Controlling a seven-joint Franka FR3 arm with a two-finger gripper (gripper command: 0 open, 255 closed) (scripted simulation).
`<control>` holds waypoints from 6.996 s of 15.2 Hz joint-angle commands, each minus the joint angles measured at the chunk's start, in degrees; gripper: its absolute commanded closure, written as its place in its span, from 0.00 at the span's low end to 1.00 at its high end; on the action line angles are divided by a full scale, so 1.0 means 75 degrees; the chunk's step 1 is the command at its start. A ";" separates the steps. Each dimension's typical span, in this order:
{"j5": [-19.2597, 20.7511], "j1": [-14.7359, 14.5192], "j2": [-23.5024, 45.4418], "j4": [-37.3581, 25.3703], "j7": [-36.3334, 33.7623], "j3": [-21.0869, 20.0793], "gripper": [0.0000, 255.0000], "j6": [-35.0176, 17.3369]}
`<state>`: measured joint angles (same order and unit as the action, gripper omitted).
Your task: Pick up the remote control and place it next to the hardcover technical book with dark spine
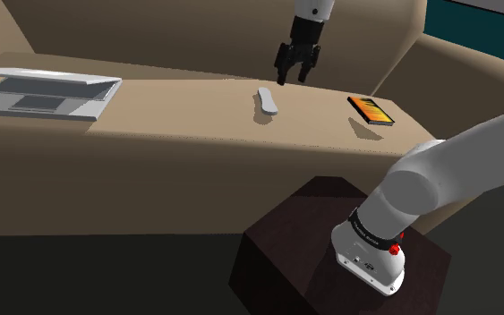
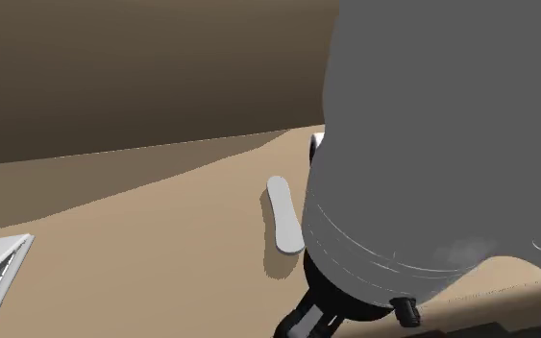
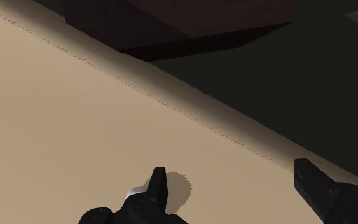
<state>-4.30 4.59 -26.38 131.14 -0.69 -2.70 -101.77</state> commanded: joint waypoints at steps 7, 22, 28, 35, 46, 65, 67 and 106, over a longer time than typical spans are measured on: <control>0.0236 0.0463 0.2029 -0.0782 -0.0807 0.0131 0.00 -0.1361; 0.0441 0.1076 0.5638 -0.3357 -0.2134 0.0730 0.00 -0.2574; 0.0422 0.1079 0.5908 -0.3089 -0.2122 0.0725 0.00 -0.3111; 0.0416 0.1080 0.5986 -0.3029 -0.2118 0.0722 0.00 -0.3250; 0.0416 0.1080 0.5987 -0.3031 -0.2118 0.0722 1.00 -0.3248; 0.0467 0.1070 0.5258 -0.3932 -0.2153 0.0739 1.00 -0.1619; 0.0464 0.1161 0.5103 -0.3816 -0.2002 0.0798 1.00 -0.1579; -0.0180 0.5016 0.5323 -0.4114 0.4990 0.3765 1.00 -0.1351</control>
<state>-4.77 40.97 11.79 102.41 34.80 25.06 -112.46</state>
